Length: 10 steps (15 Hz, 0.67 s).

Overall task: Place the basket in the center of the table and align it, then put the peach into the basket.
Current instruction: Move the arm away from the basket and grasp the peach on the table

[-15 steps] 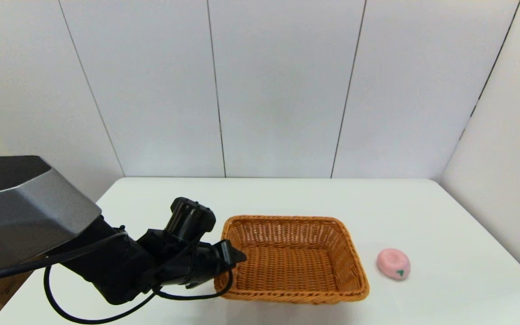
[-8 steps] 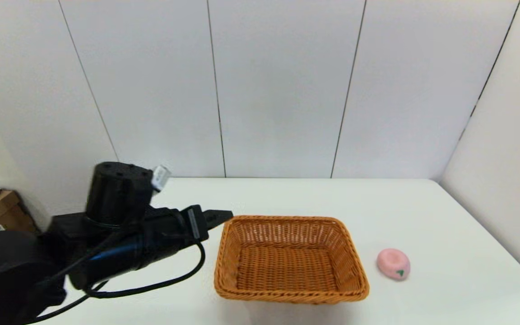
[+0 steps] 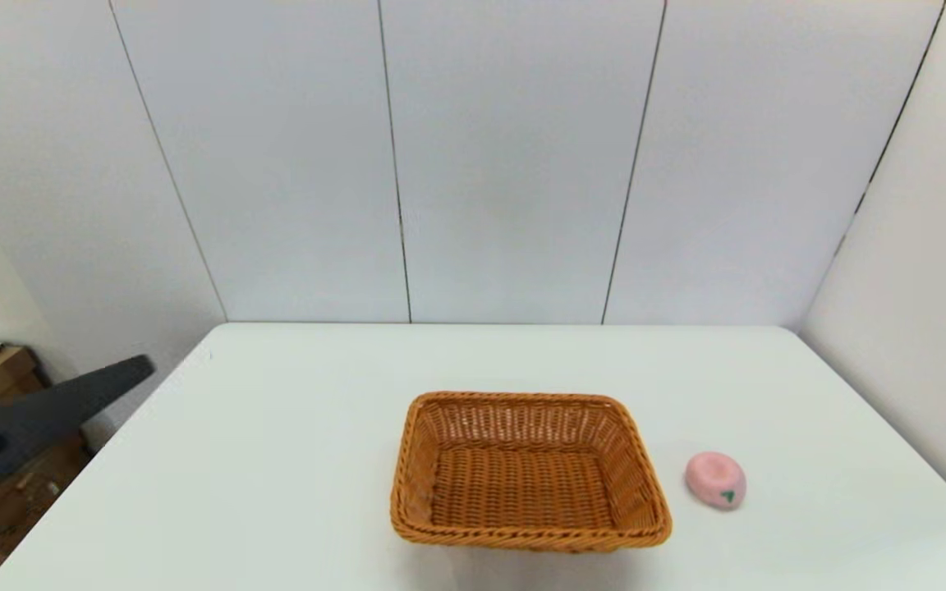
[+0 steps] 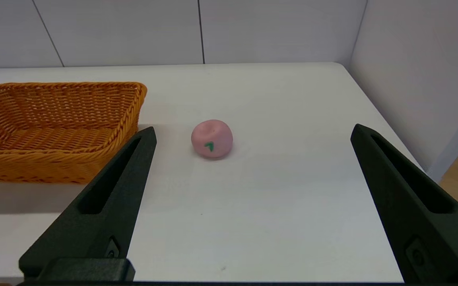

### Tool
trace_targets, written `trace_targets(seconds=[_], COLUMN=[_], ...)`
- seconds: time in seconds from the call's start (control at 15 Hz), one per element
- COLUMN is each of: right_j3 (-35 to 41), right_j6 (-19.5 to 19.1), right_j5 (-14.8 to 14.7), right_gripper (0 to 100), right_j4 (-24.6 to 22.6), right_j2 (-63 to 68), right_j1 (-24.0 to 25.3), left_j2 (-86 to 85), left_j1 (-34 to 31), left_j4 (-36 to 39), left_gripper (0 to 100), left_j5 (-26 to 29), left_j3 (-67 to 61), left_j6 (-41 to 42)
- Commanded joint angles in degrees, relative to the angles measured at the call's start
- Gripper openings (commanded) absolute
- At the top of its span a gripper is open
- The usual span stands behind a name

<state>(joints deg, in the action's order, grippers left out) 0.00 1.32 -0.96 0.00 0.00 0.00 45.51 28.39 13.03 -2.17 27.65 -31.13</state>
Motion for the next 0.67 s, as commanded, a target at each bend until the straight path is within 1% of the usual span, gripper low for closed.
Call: trace_targets(seconds=[0.07,0.13,0.27,0.33,0.4,0.47,0.67], right_j3=[0.0,0.0,0.0,0.0,0.0,0.0,0.0], right_j6=[0.0,0.0,0.0,0.0,0.0,0.0,0.0], right_j5=[0.0,0.0,0.0,0.0,0.0,0.0,0.0], right_gripper=[100,100,100,100,100,100,100], right_j4=[0.0,0.0,0.0,0.0,0.0,0.0,0.0], right_j2=[-0.09,-0.09,-0.09,-0.09,-0.09,-0.09,-0.09], right_j1=[0.0,0.0,0.0,0.0,0.0,0.0,0.0], left_j2=[-18.53,-21.25,-27.49,-29.78,-31.36,-34.78,-41.46], left_j1=[-19.69,-22.15,-23.65,-23.73,-25.93,-26.99,-28.04], left_j4=[-7.67,-9.43,-12.24,-12.42,-12.24,-12.86,-13.21], left_gripper=[100,100,100,100,100,100,100], left_j5=[-0.47,-0.29,-0.03,-0.29,-0.99,-0.47,-1.17], left_j3=[-3.04,-3.39,-6.91,-9.63,-13.06,-14.29,-21.85], left_j6=[7.76,7.84,8.9,10.66,13.03,14.35,19.36])
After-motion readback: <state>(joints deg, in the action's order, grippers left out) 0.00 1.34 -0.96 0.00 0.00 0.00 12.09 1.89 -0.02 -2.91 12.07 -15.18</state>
